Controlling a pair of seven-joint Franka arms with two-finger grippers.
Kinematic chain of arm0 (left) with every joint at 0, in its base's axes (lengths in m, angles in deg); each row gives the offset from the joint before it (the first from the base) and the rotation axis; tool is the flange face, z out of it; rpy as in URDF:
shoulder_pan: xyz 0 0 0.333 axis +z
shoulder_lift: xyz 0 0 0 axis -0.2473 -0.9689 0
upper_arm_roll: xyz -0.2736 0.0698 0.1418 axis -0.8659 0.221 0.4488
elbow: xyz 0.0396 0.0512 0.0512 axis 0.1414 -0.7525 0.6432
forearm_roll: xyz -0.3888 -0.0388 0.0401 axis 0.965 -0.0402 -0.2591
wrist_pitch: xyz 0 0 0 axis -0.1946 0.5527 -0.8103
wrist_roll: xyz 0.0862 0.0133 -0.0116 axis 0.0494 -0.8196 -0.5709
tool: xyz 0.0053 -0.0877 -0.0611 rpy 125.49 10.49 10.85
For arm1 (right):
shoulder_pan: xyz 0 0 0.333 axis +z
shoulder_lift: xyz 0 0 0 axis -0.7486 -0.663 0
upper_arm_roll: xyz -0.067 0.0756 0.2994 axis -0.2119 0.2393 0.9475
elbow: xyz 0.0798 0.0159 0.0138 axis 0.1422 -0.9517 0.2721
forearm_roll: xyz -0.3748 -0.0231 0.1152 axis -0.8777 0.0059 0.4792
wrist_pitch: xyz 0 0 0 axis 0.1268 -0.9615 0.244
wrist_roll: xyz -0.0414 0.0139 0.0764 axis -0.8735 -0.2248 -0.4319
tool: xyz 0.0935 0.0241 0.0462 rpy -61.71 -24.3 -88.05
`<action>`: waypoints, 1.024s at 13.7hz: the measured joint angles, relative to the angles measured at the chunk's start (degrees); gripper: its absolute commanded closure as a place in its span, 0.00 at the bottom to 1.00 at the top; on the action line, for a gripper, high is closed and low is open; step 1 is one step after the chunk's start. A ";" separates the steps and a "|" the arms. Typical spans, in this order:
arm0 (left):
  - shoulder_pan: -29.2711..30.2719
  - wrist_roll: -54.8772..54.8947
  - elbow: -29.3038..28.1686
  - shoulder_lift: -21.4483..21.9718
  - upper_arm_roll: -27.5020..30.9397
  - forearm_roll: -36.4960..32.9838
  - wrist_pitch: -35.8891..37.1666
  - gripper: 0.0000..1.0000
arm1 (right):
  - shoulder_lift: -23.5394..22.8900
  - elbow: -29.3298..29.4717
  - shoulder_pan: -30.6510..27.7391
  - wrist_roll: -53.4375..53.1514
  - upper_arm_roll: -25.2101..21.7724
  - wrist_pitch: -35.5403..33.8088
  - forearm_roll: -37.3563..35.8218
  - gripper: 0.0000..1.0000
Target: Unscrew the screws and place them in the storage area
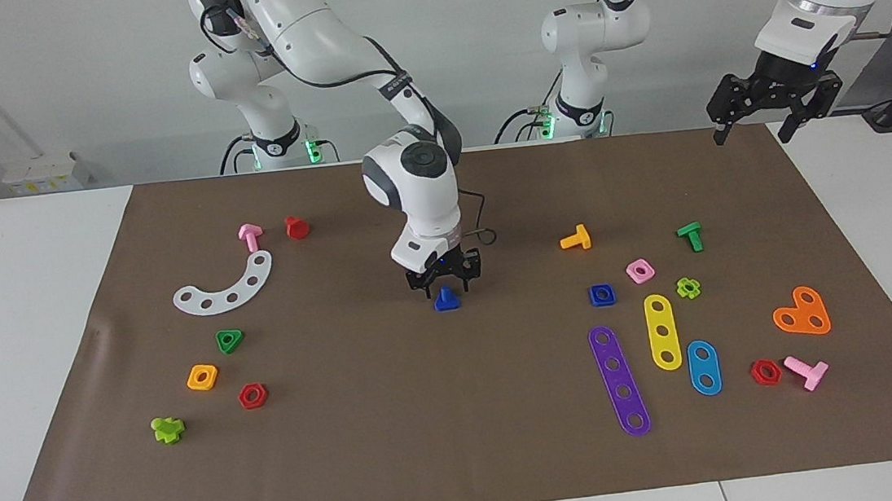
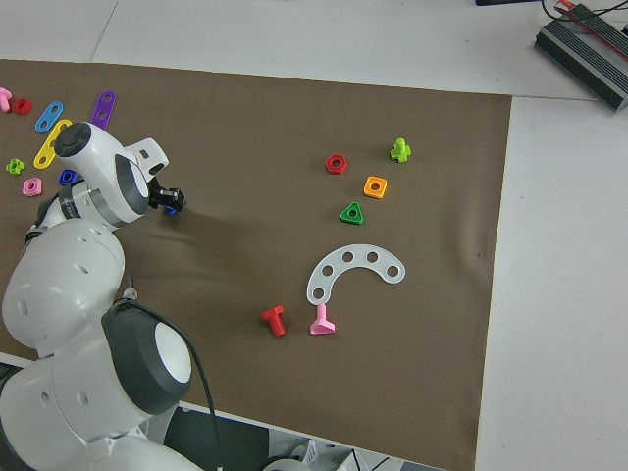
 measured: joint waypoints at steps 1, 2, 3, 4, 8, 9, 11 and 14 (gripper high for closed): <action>0.00 0.00 -0.01 0.02 0.00 0.00 0.01 0.00 | 0.00 0.00 0.00 0.00 -0.01 0.00 0.00 0.49; 0.00 0.00 -0.03 0.02 0.00 0.00 0.02 0.00 | 0.00 0.00 0.00 0.00 -0.01 0.00 0.00 0.49; 0.00 0.00 -0.04 0.03 0.00 0.00 0.03 0.00 | 0.00 0.00 0.00 0.00 -0.01 0.03 -0.01 0.49; 0.00 0.00 -0.04 0.03 0.00 0.00 0.03 0.00 | 0.00 0.00 0.00 0.00 -0.01 0.15 -0.07 0.49; 0.00 0.00 -0.06 0.04 0.00 0.00 0.04 0.00 | 0.00 0.00 0.00 0.00 -0.02 0.56 -1.70 0.49; 0.00 0.00 -0.06 0.05 0.00 0.00 0.04 0.00 | 0.00 -0.01 0.00 0.00 -0.03 0.74 -1.96 0.49; 0.00 0.00 -0.07 0.06 0.00 0.00 0.04 0.00 | 0.00 -0.02 0.00 0.00 -0.03 1.91 -2.00 0.49; 0.00 0.00 -0.08 0.06 0.00 0.00 0.05 0.00 | 0.00 -0.03 0.00 0.00 -0.03 2.89 -2.01 0.50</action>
